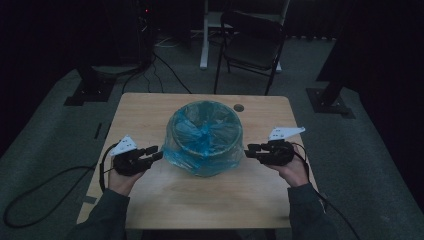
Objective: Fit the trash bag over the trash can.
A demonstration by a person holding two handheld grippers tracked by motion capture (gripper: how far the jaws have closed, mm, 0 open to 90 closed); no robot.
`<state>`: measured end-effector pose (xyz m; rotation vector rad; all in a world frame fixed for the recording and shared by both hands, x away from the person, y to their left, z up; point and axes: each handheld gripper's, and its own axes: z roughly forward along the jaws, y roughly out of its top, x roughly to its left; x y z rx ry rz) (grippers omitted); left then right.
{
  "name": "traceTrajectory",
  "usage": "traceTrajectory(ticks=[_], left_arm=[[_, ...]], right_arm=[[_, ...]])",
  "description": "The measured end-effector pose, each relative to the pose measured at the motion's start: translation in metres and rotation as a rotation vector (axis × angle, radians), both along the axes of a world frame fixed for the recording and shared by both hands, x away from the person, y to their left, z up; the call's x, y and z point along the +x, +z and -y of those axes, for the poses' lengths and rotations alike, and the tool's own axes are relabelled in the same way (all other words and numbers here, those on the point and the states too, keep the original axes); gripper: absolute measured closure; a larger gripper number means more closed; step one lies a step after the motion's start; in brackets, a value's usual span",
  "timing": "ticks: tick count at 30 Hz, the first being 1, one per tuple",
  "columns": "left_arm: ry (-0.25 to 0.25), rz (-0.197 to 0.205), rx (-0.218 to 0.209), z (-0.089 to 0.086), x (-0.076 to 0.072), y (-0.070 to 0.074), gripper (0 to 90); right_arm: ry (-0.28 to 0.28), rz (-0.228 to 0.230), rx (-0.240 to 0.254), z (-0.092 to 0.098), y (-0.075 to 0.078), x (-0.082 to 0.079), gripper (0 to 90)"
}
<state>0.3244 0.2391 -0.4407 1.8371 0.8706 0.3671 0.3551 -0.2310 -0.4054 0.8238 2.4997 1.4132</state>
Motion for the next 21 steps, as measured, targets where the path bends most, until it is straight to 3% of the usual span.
traceTrajectory(ticks=[8,13,21], left_arm=[[0.0,0.02,-0.027,-0.001,0.001,0.008,60.8],[-0.02,0.052,-0.035,0.007,0.009,0.025,59.6],[-0.028,0.067,-0.029,0.023,0.022,0.041,59.0]], right_arm=[[-0.013,-0.001,0.002,-0.004,0.001,0.01,62.3],[-0.005,-0.006,0.011,-0.008,0.002,0.017,59.4],[-0.005,-0.005,0.014,-0.011,0.002,0.025,61.1]])
